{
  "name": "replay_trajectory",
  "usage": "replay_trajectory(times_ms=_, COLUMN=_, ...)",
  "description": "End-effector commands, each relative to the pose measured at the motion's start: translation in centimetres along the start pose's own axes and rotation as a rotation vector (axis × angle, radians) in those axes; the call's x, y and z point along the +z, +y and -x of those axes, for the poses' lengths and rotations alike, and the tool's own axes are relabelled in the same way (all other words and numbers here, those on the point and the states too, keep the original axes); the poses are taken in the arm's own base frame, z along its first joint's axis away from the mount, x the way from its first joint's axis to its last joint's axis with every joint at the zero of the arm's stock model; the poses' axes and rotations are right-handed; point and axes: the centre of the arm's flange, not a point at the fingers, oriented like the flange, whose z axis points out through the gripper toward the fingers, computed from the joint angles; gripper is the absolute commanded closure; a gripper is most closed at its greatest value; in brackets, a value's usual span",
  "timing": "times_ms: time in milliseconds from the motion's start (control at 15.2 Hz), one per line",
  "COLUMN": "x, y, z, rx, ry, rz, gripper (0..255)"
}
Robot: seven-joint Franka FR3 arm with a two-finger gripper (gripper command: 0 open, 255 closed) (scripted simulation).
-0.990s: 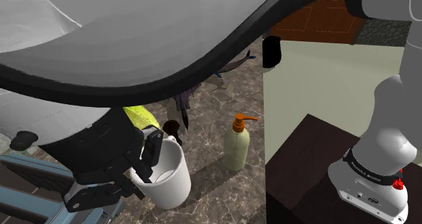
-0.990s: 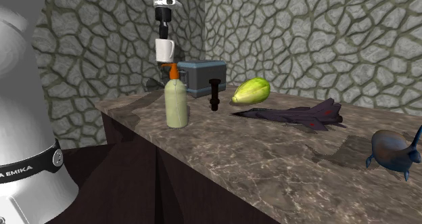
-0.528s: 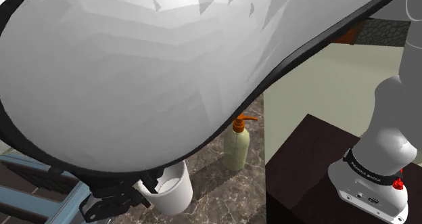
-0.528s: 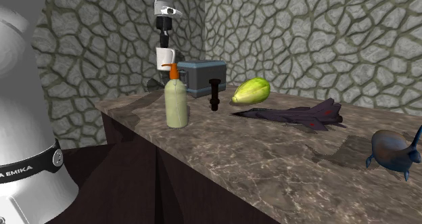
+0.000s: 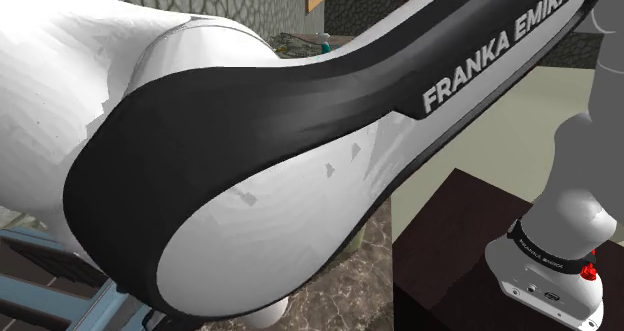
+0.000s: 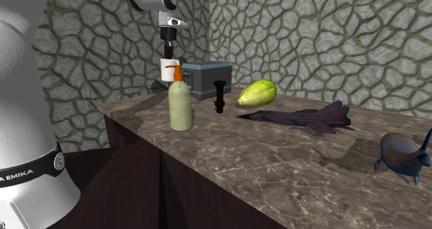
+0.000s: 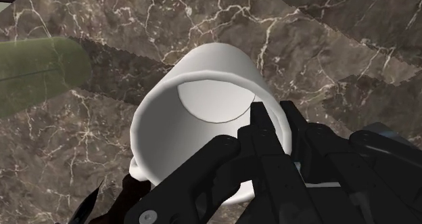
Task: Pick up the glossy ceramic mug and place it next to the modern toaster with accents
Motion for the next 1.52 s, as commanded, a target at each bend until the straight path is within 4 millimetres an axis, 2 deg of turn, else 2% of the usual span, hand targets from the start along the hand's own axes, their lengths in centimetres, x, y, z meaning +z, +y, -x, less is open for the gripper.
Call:
replay_trajectory(times_ms=0, x=1.0, y=-0.2, z=-0.1, rx=0.0, ry=0.0, rz=-0.001, gripper=255)
replay_trajectory(times_ms=1452, x=12.6, y=-1.0, z=-1.1, rx=0.0, ry=0.0, rz=-0.001, gripper=255)
